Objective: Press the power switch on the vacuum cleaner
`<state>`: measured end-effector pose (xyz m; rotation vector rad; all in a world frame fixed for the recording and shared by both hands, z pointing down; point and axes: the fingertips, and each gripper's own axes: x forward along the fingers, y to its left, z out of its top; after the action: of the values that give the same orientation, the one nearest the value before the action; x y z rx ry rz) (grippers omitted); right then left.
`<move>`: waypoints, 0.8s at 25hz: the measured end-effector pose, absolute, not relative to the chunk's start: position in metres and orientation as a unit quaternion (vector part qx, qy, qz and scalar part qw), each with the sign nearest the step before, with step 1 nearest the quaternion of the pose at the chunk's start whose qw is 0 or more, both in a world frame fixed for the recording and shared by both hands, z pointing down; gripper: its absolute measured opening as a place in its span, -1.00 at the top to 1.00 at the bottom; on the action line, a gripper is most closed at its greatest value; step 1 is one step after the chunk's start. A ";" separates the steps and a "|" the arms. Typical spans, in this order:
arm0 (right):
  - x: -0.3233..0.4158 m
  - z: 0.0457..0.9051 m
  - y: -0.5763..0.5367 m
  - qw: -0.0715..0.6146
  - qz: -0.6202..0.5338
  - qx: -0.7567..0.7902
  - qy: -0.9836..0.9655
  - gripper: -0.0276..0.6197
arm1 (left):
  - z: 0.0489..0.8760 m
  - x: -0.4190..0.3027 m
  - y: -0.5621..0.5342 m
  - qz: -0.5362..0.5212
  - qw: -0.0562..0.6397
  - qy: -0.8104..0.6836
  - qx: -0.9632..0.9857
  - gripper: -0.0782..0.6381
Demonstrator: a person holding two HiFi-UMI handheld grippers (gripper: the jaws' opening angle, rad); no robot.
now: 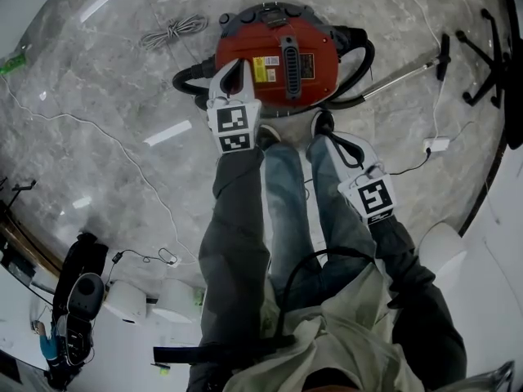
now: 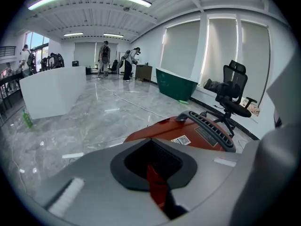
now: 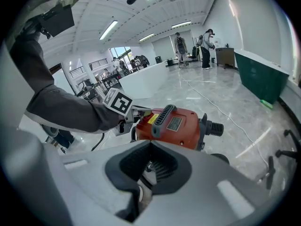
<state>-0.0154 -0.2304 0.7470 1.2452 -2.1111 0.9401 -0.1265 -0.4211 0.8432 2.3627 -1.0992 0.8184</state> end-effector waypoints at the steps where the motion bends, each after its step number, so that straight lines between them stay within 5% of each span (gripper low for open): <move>1: -0.015 0.747 -0.231 0.254 0.343 0.459 -0.779 0.91 | 0.843 -0.126 -0.421 0.293 0.203 -0.395 0.847 0.77; 20: -0.008 0.727 -0.210 0.232 0.345 0.469 -0.779 0.91 | 0.767 -0.143 -0.340 0.190 0.261 -0.482 0.814 0.77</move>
<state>-0.0083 -0.2102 0.7265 1.2880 -2.1427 0.9493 -0.1435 -0.3398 0.7671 2.2043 -1.3045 0.5145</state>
